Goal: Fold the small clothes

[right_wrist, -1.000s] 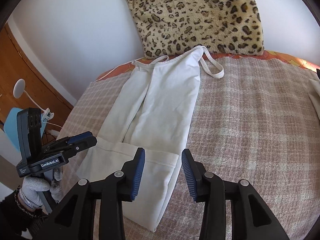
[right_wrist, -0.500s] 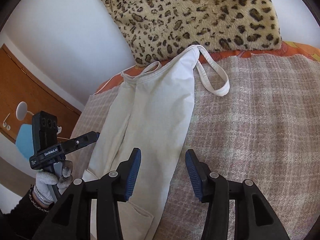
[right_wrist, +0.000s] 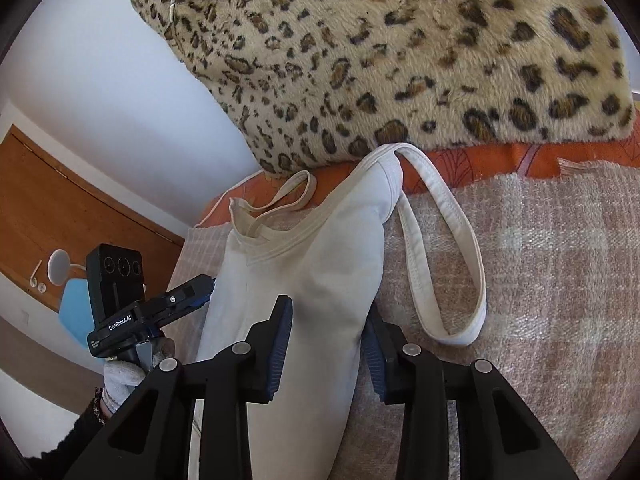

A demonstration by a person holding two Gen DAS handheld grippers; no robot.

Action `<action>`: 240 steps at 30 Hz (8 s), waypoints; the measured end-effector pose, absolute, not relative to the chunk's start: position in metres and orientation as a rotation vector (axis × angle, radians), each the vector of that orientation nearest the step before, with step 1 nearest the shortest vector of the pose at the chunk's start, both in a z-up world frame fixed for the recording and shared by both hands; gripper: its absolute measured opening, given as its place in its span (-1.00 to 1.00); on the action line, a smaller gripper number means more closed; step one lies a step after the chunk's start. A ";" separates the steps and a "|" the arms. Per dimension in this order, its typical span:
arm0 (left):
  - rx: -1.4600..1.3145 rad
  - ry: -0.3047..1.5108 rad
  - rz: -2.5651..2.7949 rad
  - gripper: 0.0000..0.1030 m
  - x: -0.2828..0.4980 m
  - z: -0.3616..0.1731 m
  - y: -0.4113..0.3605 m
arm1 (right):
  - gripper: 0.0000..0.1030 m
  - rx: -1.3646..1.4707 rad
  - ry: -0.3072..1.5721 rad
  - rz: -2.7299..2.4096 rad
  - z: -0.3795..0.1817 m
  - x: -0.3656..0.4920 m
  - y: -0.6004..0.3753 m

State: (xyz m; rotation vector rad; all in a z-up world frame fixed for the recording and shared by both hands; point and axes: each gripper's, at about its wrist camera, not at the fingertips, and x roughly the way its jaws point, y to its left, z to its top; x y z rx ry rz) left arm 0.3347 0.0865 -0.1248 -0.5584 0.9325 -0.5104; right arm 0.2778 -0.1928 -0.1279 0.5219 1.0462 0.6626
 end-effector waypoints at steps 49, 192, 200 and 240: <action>-0.589 0.811 -0.485 -0.99 0.364 -0.079 0.092 | -0.91 0.524 0.917 0.633 -0.081 0.321 -0.217; -0.420 0.962 -0.376 0.02 0.123 -0.080 0.099 | -0.03 0.378 0.972 0.525 -0.073 0.097 -0.199; -0.590 1.082 -0.412 0.02 0.125 -0.106 0.105 | 0.19 0.433 0.995 0.506 -0.095 0.114 -0.208; -0.673 1.106 -0.439 -0.60 0.100 -0.119 0.077 | -0.42 0.613 1.061 0.669 -0.128 0.148 -0.193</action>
